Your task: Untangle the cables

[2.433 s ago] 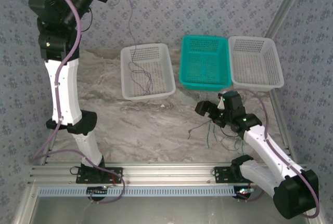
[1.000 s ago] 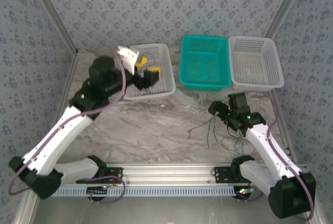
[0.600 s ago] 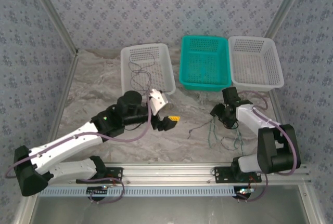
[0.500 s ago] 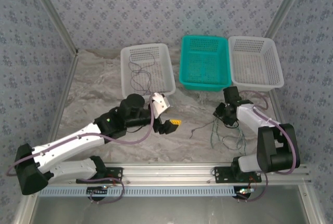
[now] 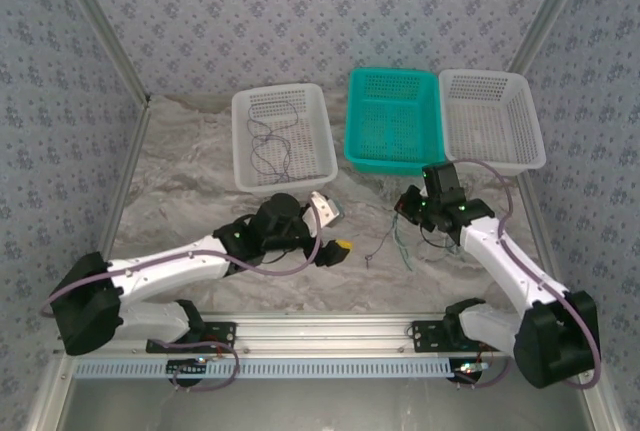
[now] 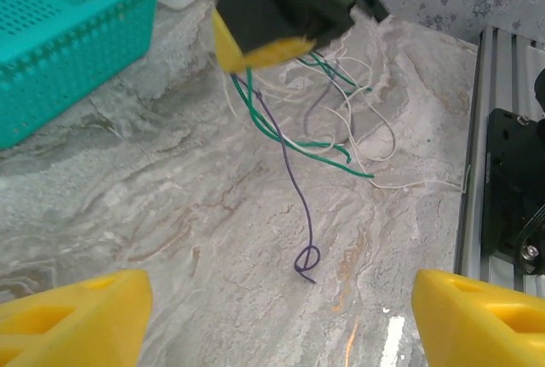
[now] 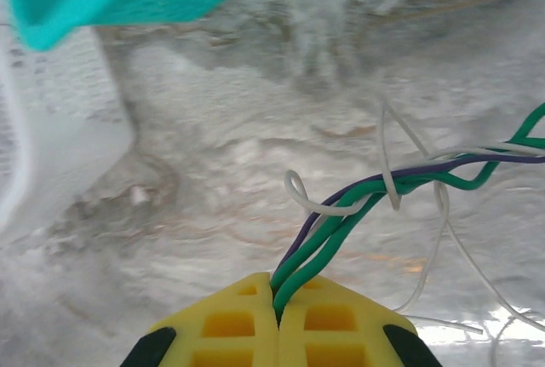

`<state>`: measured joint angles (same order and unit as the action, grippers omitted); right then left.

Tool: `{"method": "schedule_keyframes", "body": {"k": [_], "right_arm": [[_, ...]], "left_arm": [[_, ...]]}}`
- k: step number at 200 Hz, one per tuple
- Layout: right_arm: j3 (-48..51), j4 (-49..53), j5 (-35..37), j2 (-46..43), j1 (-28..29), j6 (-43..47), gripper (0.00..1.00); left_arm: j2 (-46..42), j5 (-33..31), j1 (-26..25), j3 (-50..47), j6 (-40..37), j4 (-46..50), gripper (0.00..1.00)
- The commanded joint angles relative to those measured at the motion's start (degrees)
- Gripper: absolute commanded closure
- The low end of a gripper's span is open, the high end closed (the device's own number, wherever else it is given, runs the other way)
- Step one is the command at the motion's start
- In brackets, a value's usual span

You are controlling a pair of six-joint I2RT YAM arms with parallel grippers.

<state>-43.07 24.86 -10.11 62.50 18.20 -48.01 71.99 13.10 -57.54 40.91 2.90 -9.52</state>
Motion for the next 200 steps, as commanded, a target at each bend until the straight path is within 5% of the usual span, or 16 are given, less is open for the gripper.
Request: {"method": "schedule_keyframes", "body": {"k": [1,53,88,109,155,166,177,200], "right_arm": [[-2.6,2.2,3.0,-3.0,2.9,-4.6,1.00],[-4.0,3.4,5.4,-4.4,6.9,-7.2,1.00],[-5.2,3.6,4.8,-5.3,7.2,-7.5,1.00],[-6.2,4.2,4.0,-5.7,7.3,-7.7,1.00],[-6.9,4.4,3.6,-6.4,7.7,-9.2,1.00],[-6.9,4.6,3.6,-6.6,7.8,-9.3,1.00],[-6.8,5.0,4.0,-6.7,7.8,-9.1,1.00],[-5.6,7.3,8.5,-6.9,7.7,-6.4,0.96]], "left_arm": [[3.7,3.2,-0.3,-0.1,1.1,-10.0,0.20],[18.1,12.8,-0.4,5.4,4.7,-20.4,0.20],[24.8,7.6,-0.4,5.5,4.1,-25.5,0.23],[27.2,5.3,-0.4,5.2,2.9,-28.9,0.37],[32.9,6.9,-0.4,7.2,6.3,-36.3,0.54],[33.2,5.7,-0.4,7.3,6.7,-37.2,0.70],[32.5,4.2,-0.4,6.8,7.2,-37.4,1.00],[26.5,1.1,-0.4,4.0,9.5,-36.8,1.00]]}}
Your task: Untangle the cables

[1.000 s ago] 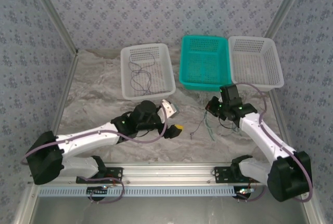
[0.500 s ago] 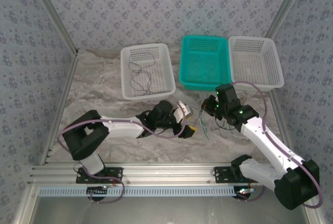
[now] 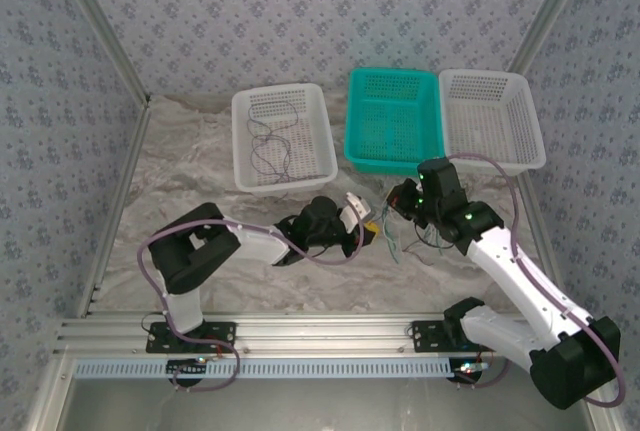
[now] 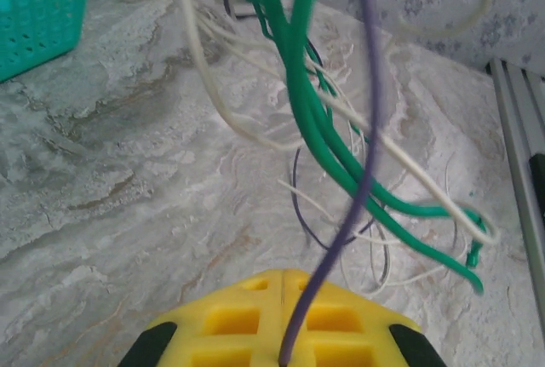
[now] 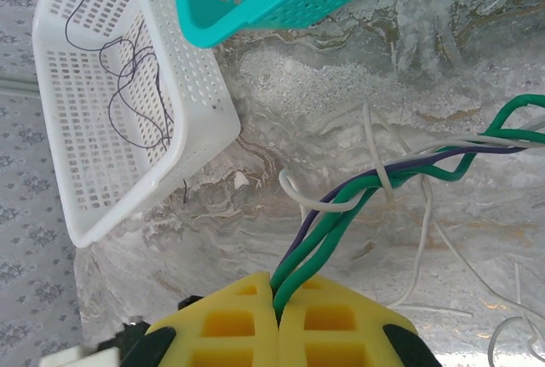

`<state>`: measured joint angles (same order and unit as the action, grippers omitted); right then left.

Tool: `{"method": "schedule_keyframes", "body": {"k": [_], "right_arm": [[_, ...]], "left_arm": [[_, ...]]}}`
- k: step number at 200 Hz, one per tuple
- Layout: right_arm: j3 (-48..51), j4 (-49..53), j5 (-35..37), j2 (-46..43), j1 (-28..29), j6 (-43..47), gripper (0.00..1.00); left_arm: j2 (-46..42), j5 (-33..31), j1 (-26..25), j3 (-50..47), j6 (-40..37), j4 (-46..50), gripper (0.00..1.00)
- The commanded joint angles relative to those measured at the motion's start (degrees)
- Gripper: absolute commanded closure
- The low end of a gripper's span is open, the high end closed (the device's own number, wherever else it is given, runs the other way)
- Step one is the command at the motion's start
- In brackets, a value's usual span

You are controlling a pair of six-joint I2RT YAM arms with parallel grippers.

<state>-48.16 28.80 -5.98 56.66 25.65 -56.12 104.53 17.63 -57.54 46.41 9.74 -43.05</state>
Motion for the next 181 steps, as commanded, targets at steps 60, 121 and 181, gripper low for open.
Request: {"method": "schedule_keyframes", "body": {"k": [60,121,181], "right_arm": [[11.6,-1.5,6.7,3.5,-0.9,9.3,0.63],[9.3,5.1,19.3,-8.3,1.1,21.1,0.14],[14.3,-0.9,11.3,-0.2,1.2,10.1,0.10]], "left_arm": [[-27.3,-8.3,-2.6,0.9,-1.9,25.5,1.00],[-32.3,-14.5,-2.7,-0.8,-1.1,30.2,1.00],[-39.3,-16.5,-2.7,2.2,-0.1,37.4,1.00]]}}
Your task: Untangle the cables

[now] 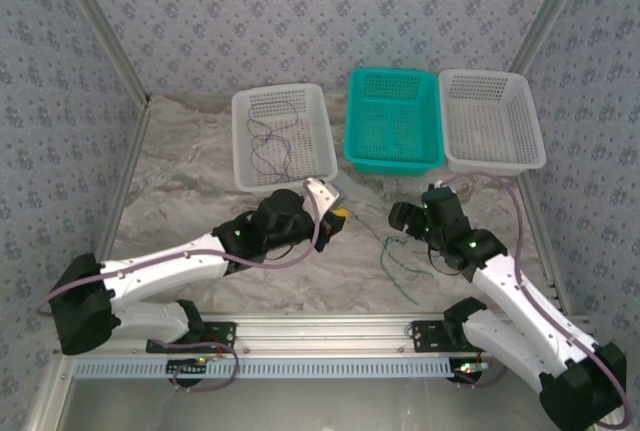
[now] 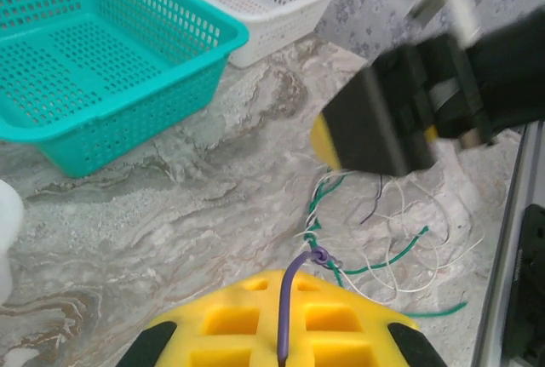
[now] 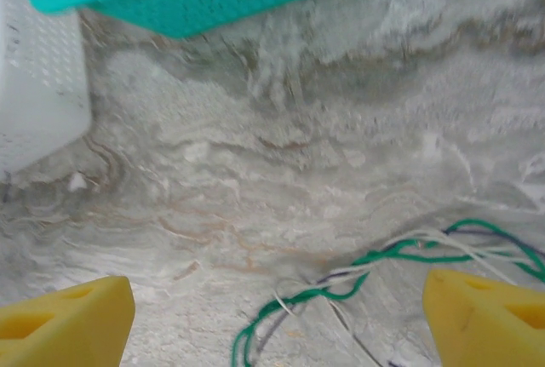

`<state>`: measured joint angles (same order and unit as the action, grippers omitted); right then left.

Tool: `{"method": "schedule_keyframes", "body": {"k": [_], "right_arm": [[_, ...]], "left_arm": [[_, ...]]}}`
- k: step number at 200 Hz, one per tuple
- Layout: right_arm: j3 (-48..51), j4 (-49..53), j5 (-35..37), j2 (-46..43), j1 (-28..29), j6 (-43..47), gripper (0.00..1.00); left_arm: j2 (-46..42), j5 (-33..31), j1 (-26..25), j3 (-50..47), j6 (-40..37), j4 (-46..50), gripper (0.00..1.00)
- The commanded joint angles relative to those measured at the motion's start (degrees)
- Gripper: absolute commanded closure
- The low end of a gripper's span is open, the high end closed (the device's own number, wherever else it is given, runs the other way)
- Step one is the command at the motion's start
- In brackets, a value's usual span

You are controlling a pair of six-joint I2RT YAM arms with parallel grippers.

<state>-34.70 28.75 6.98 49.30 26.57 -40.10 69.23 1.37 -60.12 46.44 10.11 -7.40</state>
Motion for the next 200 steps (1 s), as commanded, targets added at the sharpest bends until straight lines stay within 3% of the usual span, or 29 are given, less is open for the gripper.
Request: {"method": "schedule_keyframes", "body": {"k": [1,35,70,106,127,144,176,200], "right_arm": [[0.7,-0.6,-1.5,7.6,0.3,-6.2,0.10],[-2.9,-0.2,-1.3,22.0,-0.8,-14.4,0.09],[-0.8,-4.0,2.5,29.4,-3.6,-21.1,0.13],[1.9,-5.1,8.5,27.4,-5.5,-22.7,0.44],[1.8,-3.0,10.5,26.8,-6.5,-24.0,0.51],[1.4,-6.2,8.4,26.0,-6.6,-18.4,0.46],[-3.6,-6.4,6.3,23.1,-2.8,-3.7,0.28],[-8.7,-2.7,2.6,21.7,0.4,6.3,0.18]], "left_arm": [[-4.1,-0.2,-0.1,2.1,-0.4,1.8,1.00],[-8.8,-1.7,-0.1,1.5,0.2,4.7,1.00],[-15.5,-7.2,-0.1,0.3,0.8,9.1,1.00],[-24.9,-16.4,-0.1,-0.8,2.2,16.5,1.00],[-29.2,-27.3,0.0,-0.5,4.5,23.6,1.00],[-30.8,-31.4,0.3,0.3,4.7,28.4,1.00],[-27.0,-19.7,1.6,0.5,3.2,29.1,1.00],[-22.3,-19.2,1.7,0.9,3.5,29.0,1.00]]}}
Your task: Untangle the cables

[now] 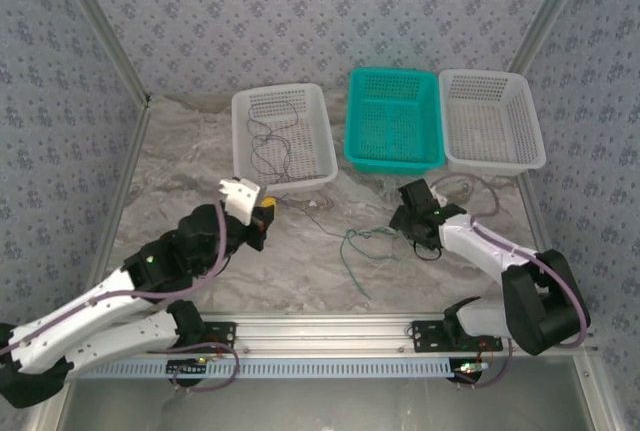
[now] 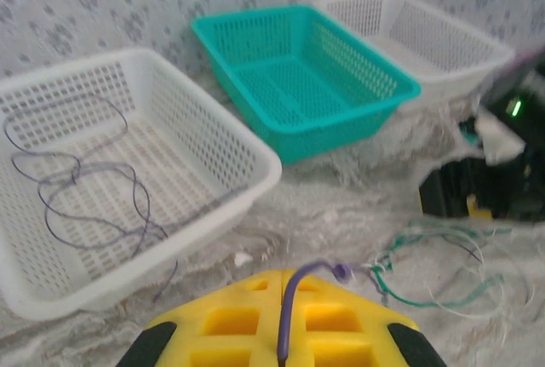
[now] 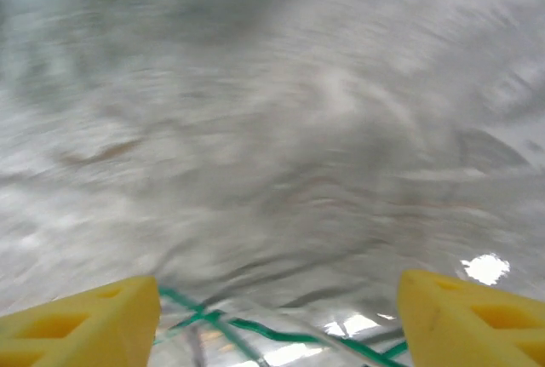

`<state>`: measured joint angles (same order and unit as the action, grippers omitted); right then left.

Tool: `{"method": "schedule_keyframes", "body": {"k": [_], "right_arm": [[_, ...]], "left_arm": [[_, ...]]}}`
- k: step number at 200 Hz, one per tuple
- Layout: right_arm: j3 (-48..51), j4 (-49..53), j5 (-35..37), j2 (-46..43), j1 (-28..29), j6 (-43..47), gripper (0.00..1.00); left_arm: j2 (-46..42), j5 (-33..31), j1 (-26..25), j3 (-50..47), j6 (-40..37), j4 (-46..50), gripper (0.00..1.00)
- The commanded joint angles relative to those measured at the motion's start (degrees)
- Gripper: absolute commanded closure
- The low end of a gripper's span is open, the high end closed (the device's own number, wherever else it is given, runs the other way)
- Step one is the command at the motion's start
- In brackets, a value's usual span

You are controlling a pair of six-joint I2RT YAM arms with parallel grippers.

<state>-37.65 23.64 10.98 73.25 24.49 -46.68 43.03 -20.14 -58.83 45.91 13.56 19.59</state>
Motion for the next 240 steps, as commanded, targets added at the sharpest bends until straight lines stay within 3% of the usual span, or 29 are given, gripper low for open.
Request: {"method": "schedule_keyframes", "body": {"k": [1,33,73,124,136,148,176,188,214,240], "right_arm": [[-6.0,2.8,-1.3,-2.2,2.7,12.9,0.17],[-9.0,12.6,-0.2,-0.6,6.6,12.2,0.09],[-6.8,17.3,2.5,4.6,7.1,3.4,0.12],[-4.3,11.1,-0.4,10.8,6.8,1.6,0.36],[-3.8,9.3,0.2,11.9,6.5,0.1,0.48],[-2.9,9.1,1.0,12.0,5.6,-1.7,0.60],[2.1,5.0,0.2,6.6,0.8,-6.9,0.71],[4.2,2.9,-1.0,4.4,-2.1,-9.6,0.79],[5.7,3.6,-1.6,1.8,-6.4,-15.8,0.80],[6.3,7.4,0.5,-1.8,-11.5,-15.7,0.80]], "left_arm": [[4.1,2.3,0.3,1.5,0.1,2.0,1.00],[5.7,1.7,0.7,1.7,0.2,0.0,1.00],[4.5,1.8,1.7,1.1,0.9,0.0,1.00],[2.7,1.6,3.4,0.0,3.2,0.6,1.00],[2.1,0.6,4.3,0.1,4.4,1.7,1.00],[1.2,-1.9,5.4,0.8,5.9,4.3,1.00],[-2.5,-12.3,10.5,5.5,10.8,16.1,1.00],[-4.7,-12.7,14.5,7.2,12.5,19.6,1.00],[-9.1,-12.5,22.8,9.5,14.6,24.3,1.00],[-10.2,-12.5,27.0,11.5,14.7,28.2,1.00]]}}
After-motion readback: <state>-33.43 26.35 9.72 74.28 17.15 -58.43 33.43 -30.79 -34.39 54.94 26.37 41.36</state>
